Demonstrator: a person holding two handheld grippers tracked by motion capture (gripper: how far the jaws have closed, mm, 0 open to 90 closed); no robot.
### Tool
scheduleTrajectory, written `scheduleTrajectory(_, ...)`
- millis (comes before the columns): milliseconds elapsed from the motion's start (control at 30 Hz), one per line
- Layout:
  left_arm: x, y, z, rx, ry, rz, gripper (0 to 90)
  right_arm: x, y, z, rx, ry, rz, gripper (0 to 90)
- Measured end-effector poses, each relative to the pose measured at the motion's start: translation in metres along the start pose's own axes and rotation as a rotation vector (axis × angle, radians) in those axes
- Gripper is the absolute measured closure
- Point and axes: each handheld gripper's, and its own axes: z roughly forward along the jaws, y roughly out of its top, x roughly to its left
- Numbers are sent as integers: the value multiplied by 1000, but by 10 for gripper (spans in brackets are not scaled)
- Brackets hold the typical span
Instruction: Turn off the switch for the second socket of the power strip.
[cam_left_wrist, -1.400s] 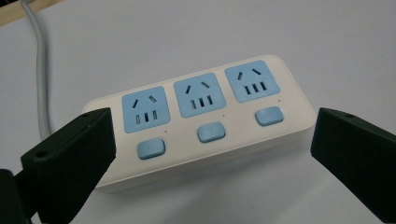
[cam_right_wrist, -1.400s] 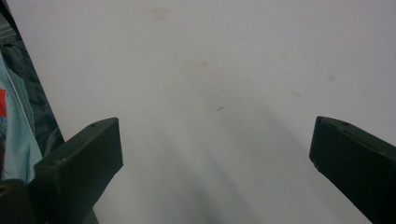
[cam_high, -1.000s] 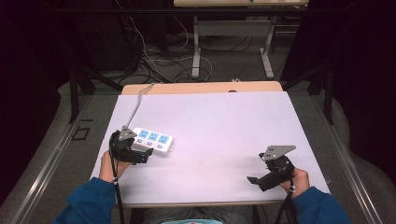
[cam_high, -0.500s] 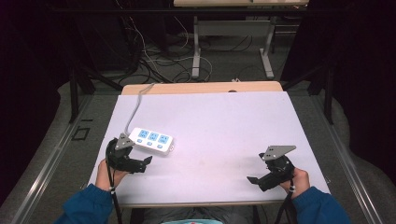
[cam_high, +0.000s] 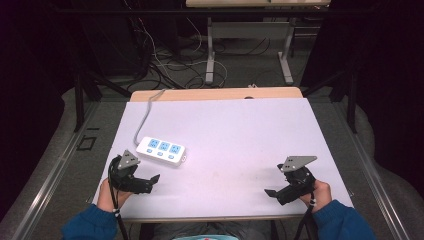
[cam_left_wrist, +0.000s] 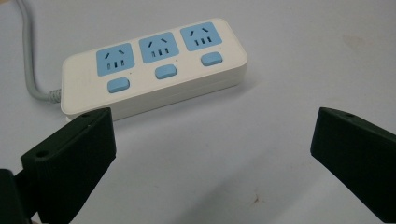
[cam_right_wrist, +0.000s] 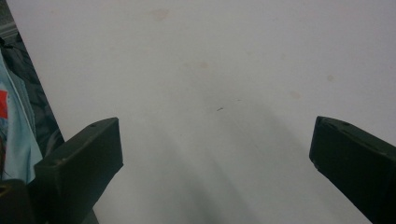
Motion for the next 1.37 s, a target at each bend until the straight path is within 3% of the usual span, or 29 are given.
scheduleTrajectory(967, -17, -22, -10, -27, -24, 24, 2, -1, 0, 0, 0, -3, -11, 19)
scheduleTrajectory(1367, -17, -22, -9, -20, -32, 33, 2, 0, 0, 0, 2, 0, 2, 19)
